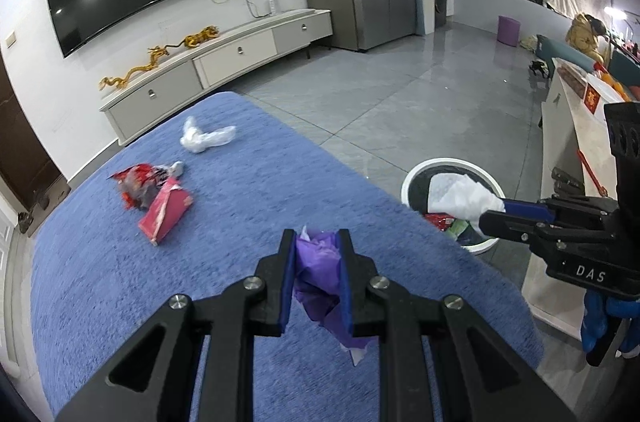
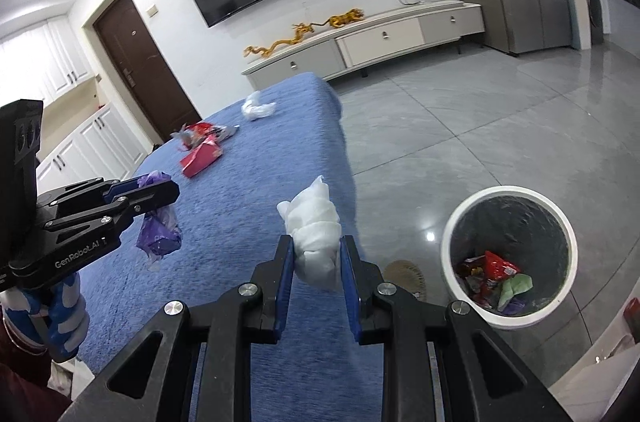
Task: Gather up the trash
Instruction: 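Carry the purple bag and white tissue over the bin and open both tools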
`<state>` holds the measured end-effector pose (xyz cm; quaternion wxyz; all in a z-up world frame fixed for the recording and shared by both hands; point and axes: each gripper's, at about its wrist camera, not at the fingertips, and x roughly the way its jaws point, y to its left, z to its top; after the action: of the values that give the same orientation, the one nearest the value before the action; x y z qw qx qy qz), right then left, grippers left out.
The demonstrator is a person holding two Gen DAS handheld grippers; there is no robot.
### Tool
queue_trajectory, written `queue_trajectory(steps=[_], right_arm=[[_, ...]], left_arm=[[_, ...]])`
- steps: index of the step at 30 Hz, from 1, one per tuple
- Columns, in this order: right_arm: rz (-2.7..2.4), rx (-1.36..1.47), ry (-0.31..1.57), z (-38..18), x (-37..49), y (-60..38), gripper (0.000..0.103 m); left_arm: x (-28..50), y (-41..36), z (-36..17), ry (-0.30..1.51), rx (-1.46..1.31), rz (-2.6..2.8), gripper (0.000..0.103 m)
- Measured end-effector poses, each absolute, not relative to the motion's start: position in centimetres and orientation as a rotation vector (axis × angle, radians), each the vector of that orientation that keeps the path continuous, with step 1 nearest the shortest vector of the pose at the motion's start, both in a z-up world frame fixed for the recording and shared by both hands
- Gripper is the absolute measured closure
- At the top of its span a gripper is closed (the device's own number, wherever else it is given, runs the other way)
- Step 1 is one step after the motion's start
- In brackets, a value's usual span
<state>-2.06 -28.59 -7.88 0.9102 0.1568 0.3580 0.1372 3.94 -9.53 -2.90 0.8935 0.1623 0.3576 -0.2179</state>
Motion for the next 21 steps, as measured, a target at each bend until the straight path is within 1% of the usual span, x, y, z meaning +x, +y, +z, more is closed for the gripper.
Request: queue_trajectory(steps=[6,12,21], right_arm=[[0.197,0.358,0.736,-8.6,-2.3,-31.6,0.081],[0.046,0.388,0.751,-9.7,-2.2,-35.7,0.081],[-0.139,0.451,0.784,-12.3,-0.1,-41.6,0.081]], left_arm=[[5.0,-12.9,-2.9,0.756,0.342,-0.524,0.085],[8.1,-18.5,-2.6,0.77,0.309,-0.615,0.085],[14.2,-27.4,-6.0,0.897,0.246,-0.712,0.085]])
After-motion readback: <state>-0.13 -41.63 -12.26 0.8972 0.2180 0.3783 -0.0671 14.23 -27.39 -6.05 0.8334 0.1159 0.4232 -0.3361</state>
